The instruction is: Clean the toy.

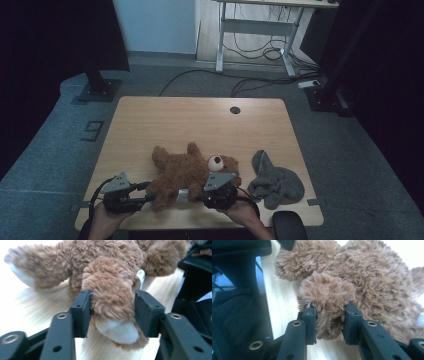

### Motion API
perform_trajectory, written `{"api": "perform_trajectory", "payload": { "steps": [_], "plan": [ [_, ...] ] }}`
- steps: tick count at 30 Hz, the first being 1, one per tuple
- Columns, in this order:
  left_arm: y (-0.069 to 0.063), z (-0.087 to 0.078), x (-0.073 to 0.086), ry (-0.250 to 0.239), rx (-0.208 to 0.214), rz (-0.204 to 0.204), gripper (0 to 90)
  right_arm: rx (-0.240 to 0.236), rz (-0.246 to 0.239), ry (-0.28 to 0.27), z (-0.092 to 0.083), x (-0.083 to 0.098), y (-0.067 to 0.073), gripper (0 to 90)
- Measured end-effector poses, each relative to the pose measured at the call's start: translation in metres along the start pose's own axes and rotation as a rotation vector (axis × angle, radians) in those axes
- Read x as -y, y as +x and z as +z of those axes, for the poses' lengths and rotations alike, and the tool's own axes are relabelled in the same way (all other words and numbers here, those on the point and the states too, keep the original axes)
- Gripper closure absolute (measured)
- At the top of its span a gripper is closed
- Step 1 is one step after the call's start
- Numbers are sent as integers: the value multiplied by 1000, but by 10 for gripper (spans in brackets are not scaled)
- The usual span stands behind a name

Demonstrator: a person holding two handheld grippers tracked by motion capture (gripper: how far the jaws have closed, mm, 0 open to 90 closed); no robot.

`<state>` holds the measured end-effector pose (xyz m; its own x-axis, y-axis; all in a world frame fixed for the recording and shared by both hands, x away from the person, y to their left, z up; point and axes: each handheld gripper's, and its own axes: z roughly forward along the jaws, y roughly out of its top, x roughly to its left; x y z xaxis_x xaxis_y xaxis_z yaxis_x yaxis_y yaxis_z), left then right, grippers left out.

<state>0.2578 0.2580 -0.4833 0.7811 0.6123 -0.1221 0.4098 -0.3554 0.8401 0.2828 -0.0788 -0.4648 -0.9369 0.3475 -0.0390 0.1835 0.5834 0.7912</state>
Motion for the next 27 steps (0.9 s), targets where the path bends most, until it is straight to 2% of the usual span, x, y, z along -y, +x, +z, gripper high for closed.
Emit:
{"api": "perform_trajectory", "payload": {
  "steps": [4,7,10,15,22,27],
  "plan": [
    [-9,-11,-5,3,-55,90,362,10,23,-18,-3,-8,-7,698],
    [-14,-14,-9,4,-75,138,322,17,39,-29,-5,-14,-13,699],
    [-15,-11,-13,8,-85,151,300,12,58,-41,-7,-21,-20,702],
    [-12,1,-17,30,-139,168,262,7,70,-41,-8,-29,-27,703],
    [-14,15,-22,73,-254,221,243,2,91,-62,-10,-33,-34,711],
    [-9,25,-24,119,-335,256,286,-8,103,-73,-12,-35,-38,717]
  ]
}}
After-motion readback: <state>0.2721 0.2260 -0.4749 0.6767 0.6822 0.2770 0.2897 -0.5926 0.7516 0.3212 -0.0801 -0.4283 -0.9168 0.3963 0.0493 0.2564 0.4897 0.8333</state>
